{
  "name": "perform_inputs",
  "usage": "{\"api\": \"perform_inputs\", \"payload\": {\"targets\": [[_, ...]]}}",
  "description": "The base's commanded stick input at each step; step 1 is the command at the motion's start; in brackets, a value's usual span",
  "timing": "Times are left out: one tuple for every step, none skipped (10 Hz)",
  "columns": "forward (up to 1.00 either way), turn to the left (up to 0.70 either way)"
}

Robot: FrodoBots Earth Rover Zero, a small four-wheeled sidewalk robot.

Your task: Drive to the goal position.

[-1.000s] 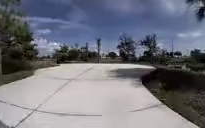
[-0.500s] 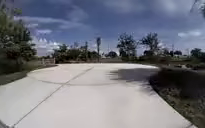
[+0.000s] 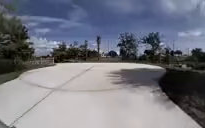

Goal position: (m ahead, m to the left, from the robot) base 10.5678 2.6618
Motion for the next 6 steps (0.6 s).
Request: {"api": "perform_inputs", "payload": {"targets": [[0.85, 0.00], [0.85, 0.00], [0.85, 0.00], [0.85, 0.00], [0.85, 0.00], [0.85, 0.00]]}}
